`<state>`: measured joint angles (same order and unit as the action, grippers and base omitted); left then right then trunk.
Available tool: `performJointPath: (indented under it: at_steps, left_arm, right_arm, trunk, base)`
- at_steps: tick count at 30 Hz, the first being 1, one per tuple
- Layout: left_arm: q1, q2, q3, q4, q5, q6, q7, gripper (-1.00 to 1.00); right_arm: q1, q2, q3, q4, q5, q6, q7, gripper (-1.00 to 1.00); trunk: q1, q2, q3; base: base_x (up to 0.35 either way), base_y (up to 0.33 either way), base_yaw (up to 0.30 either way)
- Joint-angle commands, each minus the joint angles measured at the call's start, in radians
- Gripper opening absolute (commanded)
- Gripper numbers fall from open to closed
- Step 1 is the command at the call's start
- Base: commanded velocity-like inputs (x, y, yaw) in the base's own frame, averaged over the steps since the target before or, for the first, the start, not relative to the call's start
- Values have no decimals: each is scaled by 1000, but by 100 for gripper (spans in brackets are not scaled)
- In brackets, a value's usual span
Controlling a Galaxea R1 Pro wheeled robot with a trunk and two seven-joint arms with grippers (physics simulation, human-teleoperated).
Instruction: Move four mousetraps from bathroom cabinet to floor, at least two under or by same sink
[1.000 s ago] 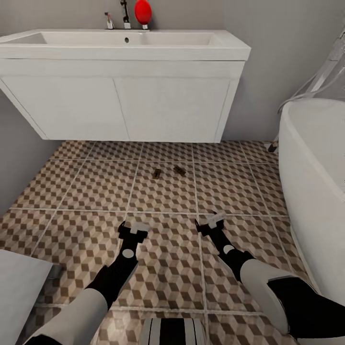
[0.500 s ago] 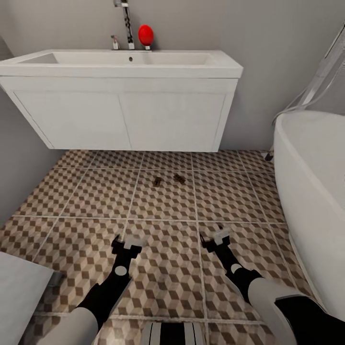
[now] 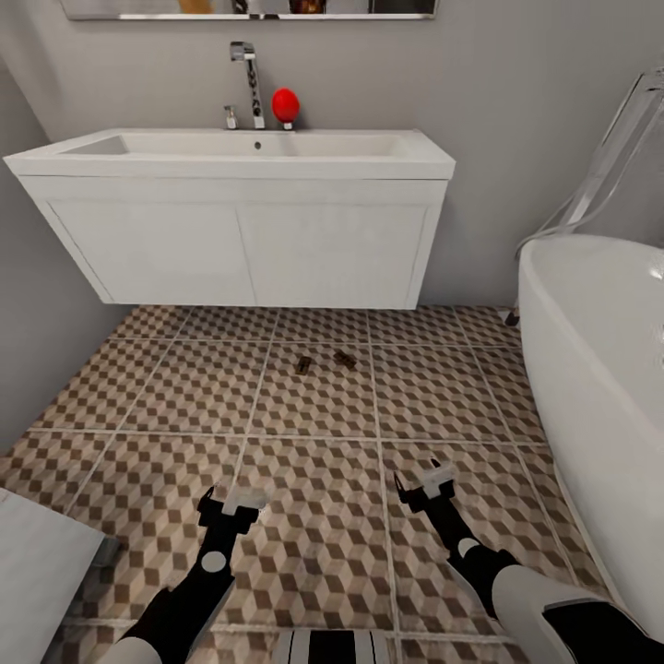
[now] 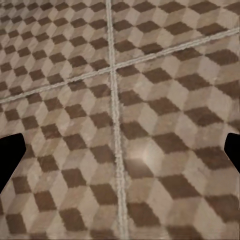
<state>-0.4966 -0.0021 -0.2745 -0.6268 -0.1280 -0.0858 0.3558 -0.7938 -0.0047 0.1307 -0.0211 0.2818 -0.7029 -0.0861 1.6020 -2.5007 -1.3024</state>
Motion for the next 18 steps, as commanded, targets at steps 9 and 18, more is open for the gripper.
performJointPath:
  at_steps: [9,18]
  left_arm:
    - [35,38,-3,78,63,-73,5,100]
    - [39,68,-2,251,110,-343,-84,100]
  right_arm:
    - [61,-3,7,1,4,-28,-9,100]
    - [109,-3,9,1,3,-44,-9,100]
  trunk:
    - [-21,36,31]
    - [-56,99,59]
  base:
    - [0,0,0]
    - [0,0,0]
